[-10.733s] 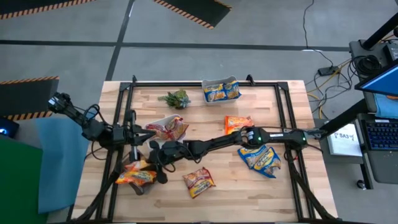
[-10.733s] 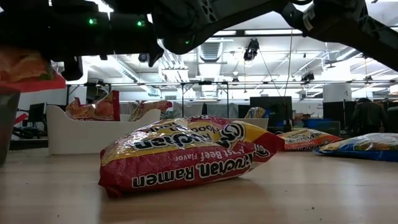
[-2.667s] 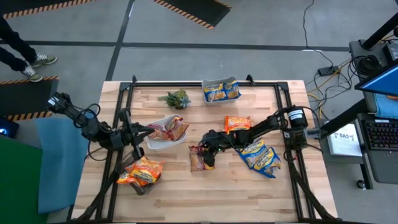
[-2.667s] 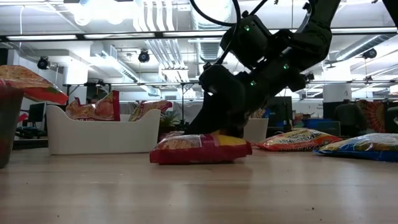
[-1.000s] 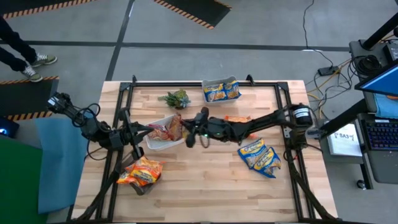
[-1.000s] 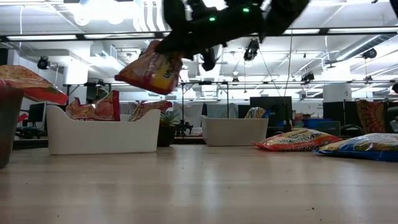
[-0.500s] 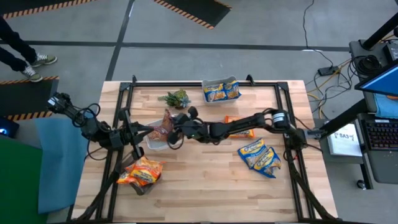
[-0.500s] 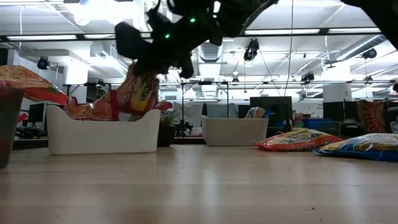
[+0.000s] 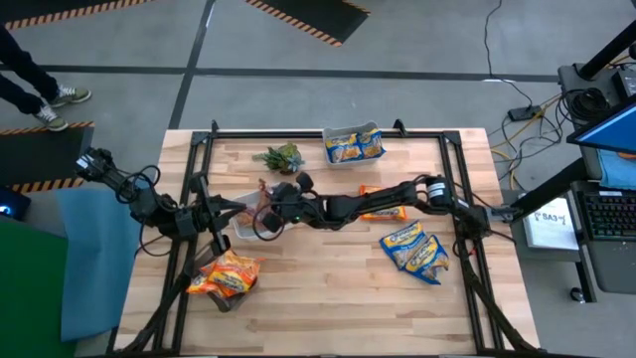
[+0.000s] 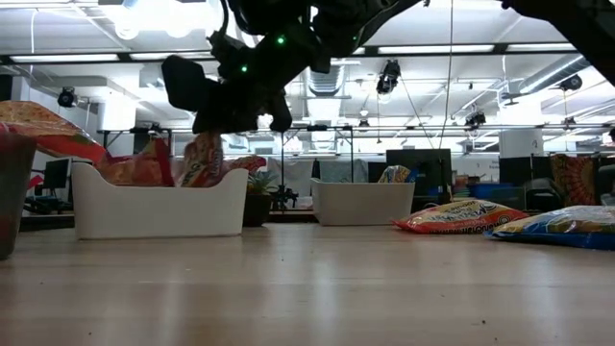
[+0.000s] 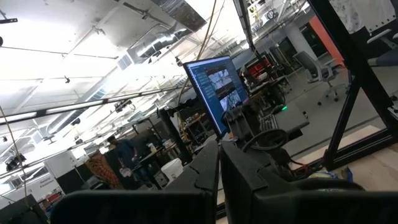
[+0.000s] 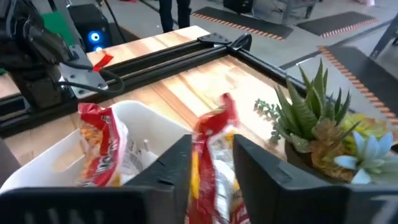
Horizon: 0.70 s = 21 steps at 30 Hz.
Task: Sort Maruchan noodles
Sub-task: Put the red noodle pack into the white bin
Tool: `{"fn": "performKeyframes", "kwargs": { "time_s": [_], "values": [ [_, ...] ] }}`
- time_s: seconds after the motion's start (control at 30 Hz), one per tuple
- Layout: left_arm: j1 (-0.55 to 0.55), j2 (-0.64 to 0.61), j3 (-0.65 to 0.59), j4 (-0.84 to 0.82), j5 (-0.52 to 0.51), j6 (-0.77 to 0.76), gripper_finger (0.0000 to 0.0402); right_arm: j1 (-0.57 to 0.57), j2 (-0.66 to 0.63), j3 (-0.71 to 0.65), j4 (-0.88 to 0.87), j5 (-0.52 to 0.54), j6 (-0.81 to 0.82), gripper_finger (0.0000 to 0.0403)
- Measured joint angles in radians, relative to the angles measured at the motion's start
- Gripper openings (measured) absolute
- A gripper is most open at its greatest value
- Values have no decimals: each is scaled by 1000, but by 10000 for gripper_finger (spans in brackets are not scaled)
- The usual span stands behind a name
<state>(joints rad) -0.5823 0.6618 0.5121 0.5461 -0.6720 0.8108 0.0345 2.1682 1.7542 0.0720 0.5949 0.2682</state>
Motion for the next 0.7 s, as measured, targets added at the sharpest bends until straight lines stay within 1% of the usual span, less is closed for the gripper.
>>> {"fn": "performKeyframes", "kwargs": {
  "time_s": [0.13,0.27,0.37,0.47,0.7],
  "values": [
    [0,0,0,0,0,0,0,3,-8,8,-16,0,-41,136],
    [0,0,0,0,0,0,0,3,-10,10,-15,0,-60,149],
    [0,0,0,0,0,0,0,3,-10,10,-16,-10,-66,140],
    [0,0,0,0,0,0,0,2,-10,0,-15,-72,-57,123],
    [0,0,0,0,0,0,0,2,-7,-3,-39,-79,-52,77]
  ]
}}
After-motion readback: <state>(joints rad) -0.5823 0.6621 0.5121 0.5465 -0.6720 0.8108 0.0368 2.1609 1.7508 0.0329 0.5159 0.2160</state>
